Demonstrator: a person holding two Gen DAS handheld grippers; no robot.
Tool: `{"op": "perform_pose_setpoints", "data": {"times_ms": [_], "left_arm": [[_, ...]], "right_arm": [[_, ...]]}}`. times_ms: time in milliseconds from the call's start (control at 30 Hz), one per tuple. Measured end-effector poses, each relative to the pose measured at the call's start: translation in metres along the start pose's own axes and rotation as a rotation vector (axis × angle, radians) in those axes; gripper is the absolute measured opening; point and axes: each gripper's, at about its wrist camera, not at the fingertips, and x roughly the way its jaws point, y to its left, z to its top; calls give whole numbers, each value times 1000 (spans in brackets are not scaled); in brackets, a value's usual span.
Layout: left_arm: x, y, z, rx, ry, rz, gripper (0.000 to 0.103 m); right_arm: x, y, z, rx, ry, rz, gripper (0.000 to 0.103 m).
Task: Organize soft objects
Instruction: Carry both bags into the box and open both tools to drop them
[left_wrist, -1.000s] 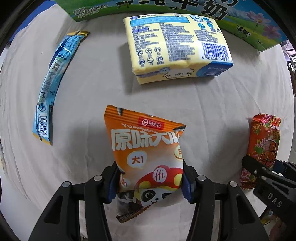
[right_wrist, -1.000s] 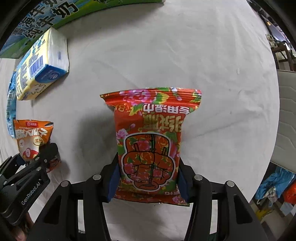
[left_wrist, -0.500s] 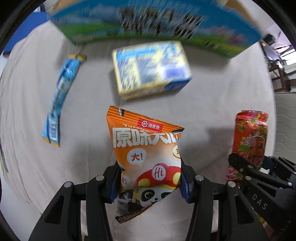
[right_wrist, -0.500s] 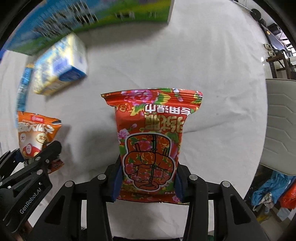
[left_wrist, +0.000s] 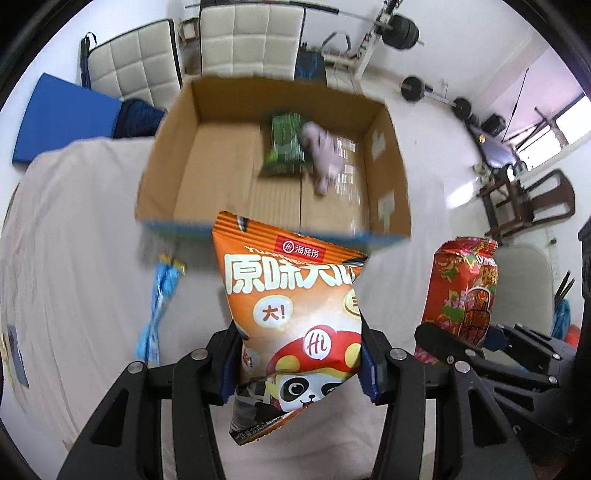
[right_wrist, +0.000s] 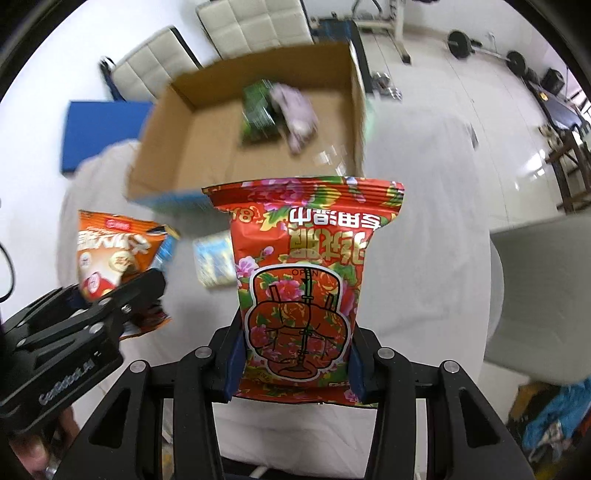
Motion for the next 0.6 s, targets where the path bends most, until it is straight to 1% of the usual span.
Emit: {"op": "perform_pose_setpoints", "data": {"times_ms": [100,167,200,233,300,333,467,600], "left_arm": [[-1,13,37,-1,-19,4,48],[2,19,57,11,-31,24,48],[5,21,70,19,-31,35,48],[9,24,79,22,-29,42,48],[23,32,103,26,-9,59,48],[28,33,108,26,-6,60,48],[67,52,148,-1,48,78,48],[105,66,171,-9,105,89,48]], "right_arm": [[-13,13,34,-16,-30,9,47],[-12,17,57,-25,-39,5,47],[-11,15,62,-26,-40,8,47],[-5,18,73,-24,-34,16,47],[8,21,91,-18,-19,21,47],[12,20,97,-15,-13,23,47],[59,25,130,14,42,17,47],[109,21,143,33,97,-1,47]]}}
